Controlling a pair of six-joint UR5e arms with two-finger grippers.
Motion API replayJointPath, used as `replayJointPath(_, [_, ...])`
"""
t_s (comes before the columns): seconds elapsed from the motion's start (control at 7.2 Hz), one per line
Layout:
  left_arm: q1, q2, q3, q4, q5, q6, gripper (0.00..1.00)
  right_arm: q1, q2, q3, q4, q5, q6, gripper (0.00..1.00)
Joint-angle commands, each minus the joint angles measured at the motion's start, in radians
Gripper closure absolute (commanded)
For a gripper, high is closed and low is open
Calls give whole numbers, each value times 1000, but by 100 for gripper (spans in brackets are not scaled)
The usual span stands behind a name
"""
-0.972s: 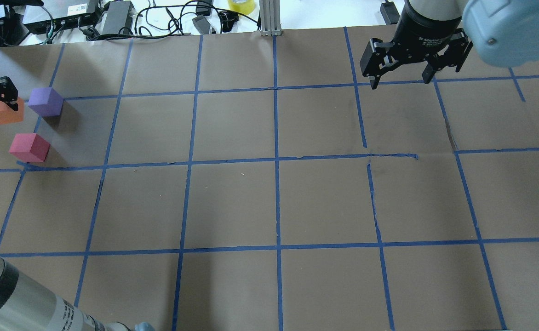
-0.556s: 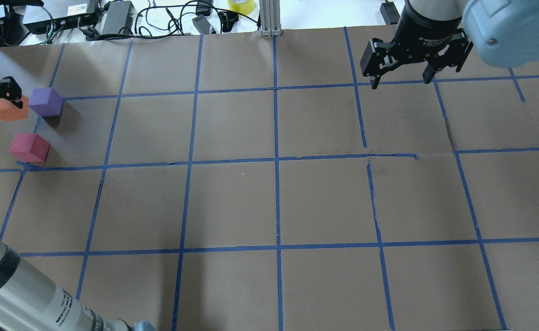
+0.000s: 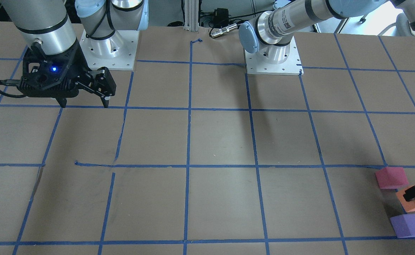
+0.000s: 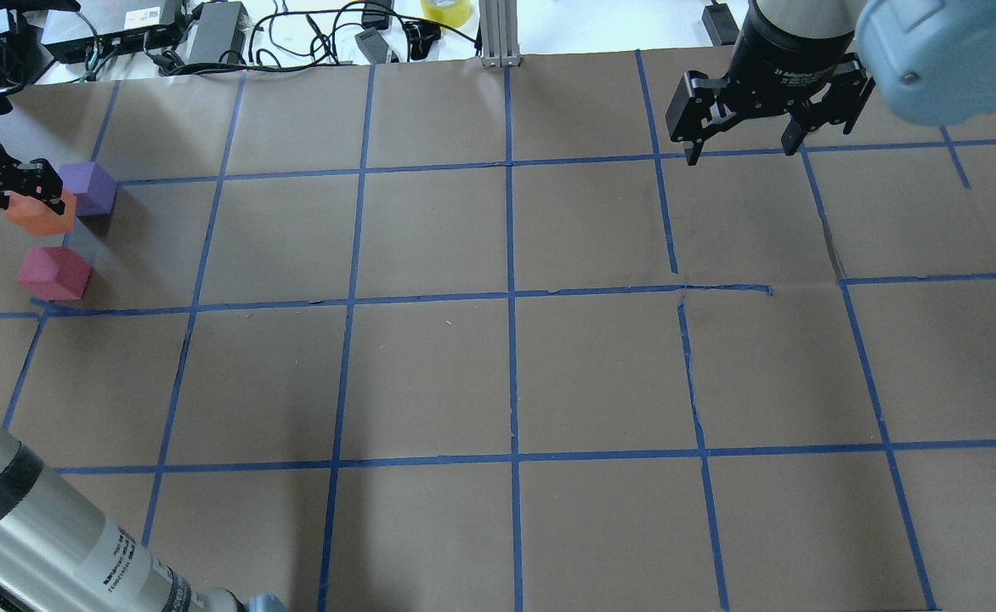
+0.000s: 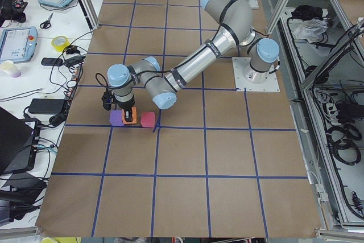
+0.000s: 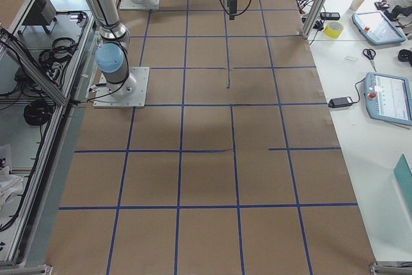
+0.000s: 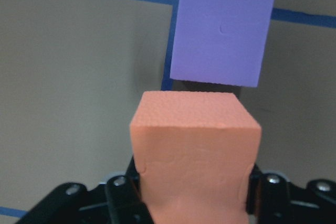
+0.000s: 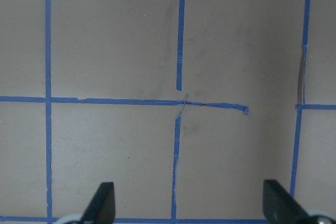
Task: Arrange blocks in a line
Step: 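Lower the orange cube between the purple and pink cubes with the left gripper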
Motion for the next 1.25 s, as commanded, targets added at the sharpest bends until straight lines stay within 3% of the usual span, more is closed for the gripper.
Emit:
replayJointPath(0.0, [0,2,-11,-8,0,20,100,0,0,0,-1,0,3,0])
replayJointPath(1.11, [0,-18,-23,11,3,99,100,0,2,1,-2,0,6,0])
